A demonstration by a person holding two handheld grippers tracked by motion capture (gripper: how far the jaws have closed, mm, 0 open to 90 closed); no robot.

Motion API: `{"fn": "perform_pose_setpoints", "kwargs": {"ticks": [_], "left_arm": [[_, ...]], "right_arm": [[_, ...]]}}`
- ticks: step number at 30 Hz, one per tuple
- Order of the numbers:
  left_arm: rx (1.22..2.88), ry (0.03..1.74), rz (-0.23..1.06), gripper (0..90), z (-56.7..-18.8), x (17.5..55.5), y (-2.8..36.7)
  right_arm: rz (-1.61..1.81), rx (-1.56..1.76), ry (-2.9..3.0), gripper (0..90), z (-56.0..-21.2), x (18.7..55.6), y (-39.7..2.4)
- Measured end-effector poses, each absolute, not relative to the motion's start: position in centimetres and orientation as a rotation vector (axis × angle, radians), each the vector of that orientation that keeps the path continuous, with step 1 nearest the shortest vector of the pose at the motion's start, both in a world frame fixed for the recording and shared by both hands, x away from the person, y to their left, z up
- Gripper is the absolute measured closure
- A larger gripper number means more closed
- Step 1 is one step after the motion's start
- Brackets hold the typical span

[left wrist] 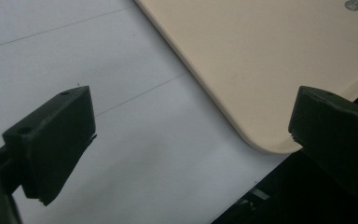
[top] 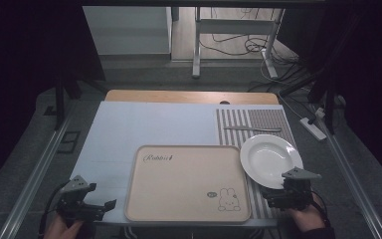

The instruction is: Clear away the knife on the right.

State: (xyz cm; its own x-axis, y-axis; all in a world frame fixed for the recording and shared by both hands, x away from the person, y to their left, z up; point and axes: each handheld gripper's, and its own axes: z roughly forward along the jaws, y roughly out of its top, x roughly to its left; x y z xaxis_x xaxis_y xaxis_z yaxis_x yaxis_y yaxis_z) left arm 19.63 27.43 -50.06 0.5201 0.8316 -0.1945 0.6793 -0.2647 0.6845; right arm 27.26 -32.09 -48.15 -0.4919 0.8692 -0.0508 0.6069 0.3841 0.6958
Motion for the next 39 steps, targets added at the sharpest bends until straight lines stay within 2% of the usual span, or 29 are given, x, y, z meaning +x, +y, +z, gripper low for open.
{"fn": "perform_pose_setpoints", "kwargs": {"ticks": [39], "left_arm": [[2.029,1.235,0.261,1.4,-50.1,19.7,27.3]], "right_arm": [[1.016,1.192,2.253,0.0,-47.2,29.4,-29.9]]}}
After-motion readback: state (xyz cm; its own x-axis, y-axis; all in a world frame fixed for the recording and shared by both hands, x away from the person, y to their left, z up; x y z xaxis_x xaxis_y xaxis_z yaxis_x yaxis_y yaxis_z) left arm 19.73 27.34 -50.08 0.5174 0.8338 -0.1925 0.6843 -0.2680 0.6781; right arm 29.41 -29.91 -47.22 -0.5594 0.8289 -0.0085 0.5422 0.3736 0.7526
